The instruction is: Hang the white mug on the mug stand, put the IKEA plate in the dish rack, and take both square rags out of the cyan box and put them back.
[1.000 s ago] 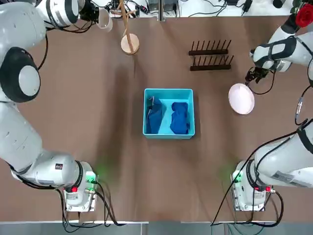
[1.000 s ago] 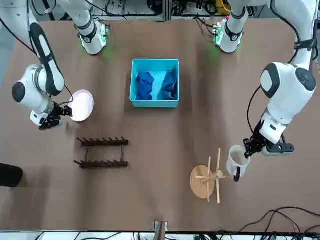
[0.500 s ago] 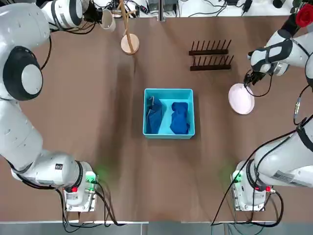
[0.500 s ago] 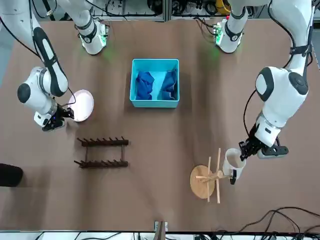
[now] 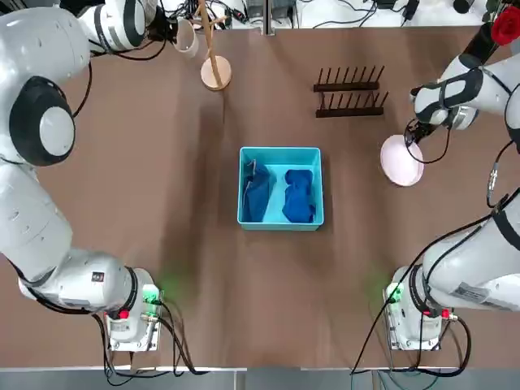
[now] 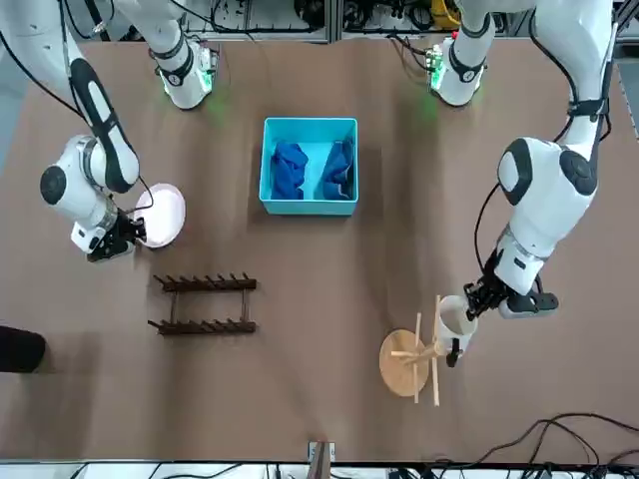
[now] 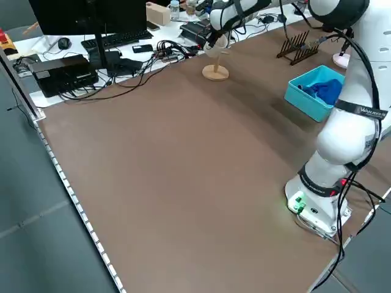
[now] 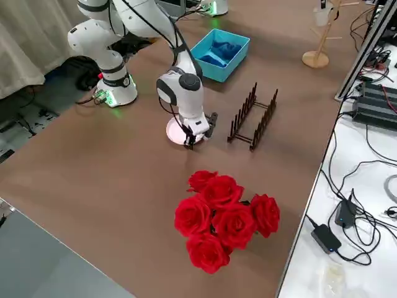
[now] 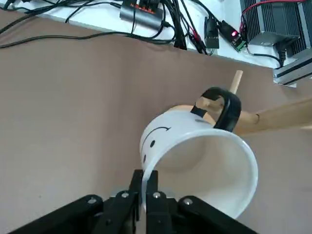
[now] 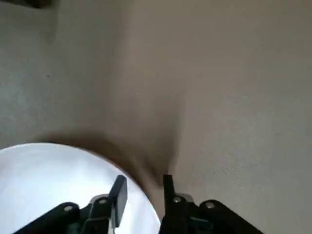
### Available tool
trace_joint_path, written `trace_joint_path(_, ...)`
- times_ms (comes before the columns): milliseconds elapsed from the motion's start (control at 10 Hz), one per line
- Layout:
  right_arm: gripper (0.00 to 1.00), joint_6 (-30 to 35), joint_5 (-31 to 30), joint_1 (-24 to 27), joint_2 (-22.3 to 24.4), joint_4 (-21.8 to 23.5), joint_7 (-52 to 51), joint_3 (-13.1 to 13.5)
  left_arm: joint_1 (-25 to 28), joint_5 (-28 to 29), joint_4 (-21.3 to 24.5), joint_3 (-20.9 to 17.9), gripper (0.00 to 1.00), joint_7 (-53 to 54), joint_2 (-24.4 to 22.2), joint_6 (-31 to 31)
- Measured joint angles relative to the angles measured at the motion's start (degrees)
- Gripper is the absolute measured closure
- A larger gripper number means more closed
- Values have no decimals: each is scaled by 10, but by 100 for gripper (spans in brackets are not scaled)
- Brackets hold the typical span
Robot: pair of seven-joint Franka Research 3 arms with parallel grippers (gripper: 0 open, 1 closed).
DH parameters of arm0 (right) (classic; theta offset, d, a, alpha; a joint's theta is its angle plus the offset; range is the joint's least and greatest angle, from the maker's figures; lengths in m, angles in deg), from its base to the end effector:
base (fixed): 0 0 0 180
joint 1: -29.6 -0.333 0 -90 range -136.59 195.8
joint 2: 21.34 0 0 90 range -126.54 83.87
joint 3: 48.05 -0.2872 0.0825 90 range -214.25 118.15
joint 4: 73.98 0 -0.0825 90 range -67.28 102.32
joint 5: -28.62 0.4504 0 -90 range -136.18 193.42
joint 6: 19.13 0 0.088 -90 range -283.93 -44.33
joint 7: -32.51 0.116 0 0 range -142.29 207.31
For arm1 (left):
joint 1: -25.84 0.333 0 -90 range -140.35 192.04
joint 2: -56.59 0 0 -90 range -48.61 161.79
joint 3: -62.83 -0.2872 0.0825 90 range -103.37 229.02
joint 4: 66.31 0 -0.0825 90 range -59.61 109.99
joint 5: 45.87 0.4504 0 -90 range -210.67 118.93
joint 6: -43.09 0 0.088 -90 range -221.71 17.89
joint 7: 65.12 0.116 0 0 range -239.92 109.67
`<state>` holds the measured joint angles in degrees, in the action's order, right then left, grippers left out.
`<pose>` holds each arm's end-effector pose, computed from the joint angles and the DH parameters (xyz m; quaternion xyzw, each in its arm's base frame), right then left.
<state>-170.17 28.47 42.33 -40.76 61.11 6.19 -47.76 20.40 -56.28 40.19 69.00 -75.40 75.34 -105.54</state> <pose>0.5089 -0.1179 0.0843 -0.9927 -0.1170 0.0290 0.0088 0.6992 -0.1374 0.3153 0.9744 0.0612 0.1832 0.1151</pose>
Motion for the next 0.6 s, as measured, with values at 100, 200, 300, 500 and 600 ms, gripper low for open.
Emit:
trace_joint_path(100,82,0,0,0,0,0,0,0,0,0,-1,1,81,-5,0,-1)
trace_joint_path(200,96,1,0,0,3,0,0,-1,0,0,-3,2,64,-11,1,-1)
trace_joint_path(300,96,4,0,0,7,0,-3,-1,0,0,-5,2,47,-12,1,-1)
trace_joint_path(500,97,10,0,0,8,-5,-17,-1,0,0,-9,2,19,-12,1,-1)
trace_joint_path(600,97,36,0,0,12,-17,-30,-1,2,0,-12,2,9,-12,0,-1)
